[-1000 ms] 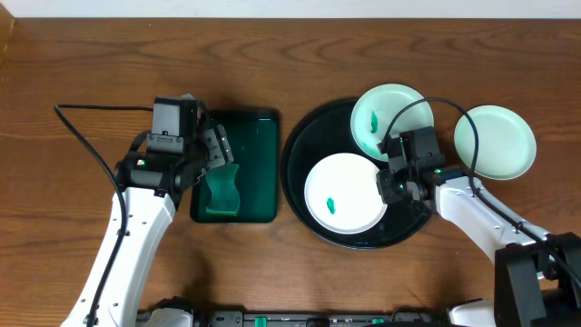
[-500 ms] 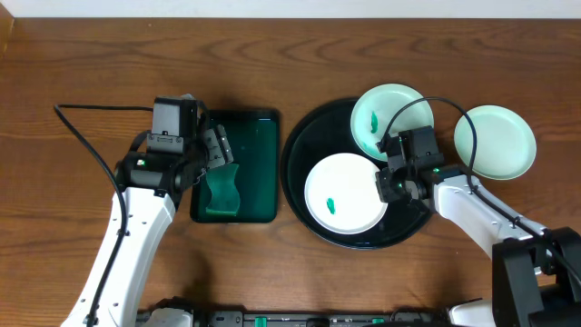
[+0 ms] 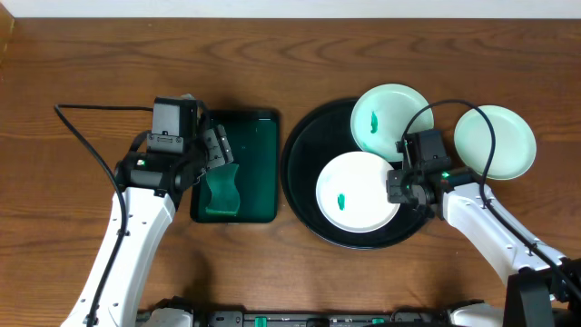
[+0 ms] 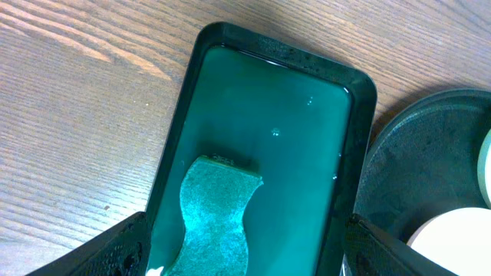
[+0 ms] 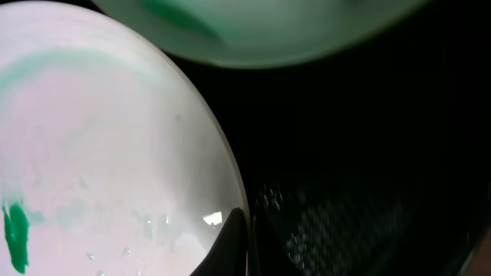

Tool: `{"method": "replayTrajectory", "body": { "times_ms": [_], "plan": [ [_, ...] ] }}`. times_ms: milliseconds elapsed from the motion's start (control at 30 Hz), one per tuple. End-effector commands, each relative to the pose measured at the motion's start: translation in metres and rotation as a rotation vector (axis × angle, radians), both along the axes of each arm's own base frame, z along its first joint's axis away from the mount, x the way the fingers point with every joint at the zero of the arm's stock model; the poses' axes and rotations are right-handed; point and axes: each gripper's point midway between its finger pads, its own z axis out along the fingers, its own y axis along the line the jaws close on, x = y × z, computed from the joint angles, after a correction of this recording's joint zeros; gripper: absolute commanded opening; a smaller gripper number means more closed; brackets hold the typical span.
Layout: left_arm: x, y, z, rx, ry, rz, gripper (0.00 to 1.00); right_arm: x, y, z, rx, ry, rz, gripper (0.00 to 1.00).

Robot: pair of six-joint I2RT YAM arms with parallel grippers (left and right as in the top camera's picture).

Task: Clean dirty plates on tray and stack at the side

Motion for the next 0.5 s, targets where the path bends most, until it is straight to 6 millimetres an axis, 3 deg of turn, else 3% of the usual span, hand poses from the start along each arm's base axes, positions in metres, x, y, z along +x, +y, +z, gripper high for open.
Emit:
{"method": "replayTrajectory", "body": {
  "times_ms": [0,467],
  "plan": [
    [0.005,0.003,0.008,0.013,-0.023,0.003,0.8,0.001,-0.008,0.004,-0.005,0.001,-0.092,0.01],
    [0.005,0.003,0.008,0.013,-0.023,0.003,0.8,-0.009,-0.006,-0.01,0.038,0.025,-0.163,0.01]
  ]
}}
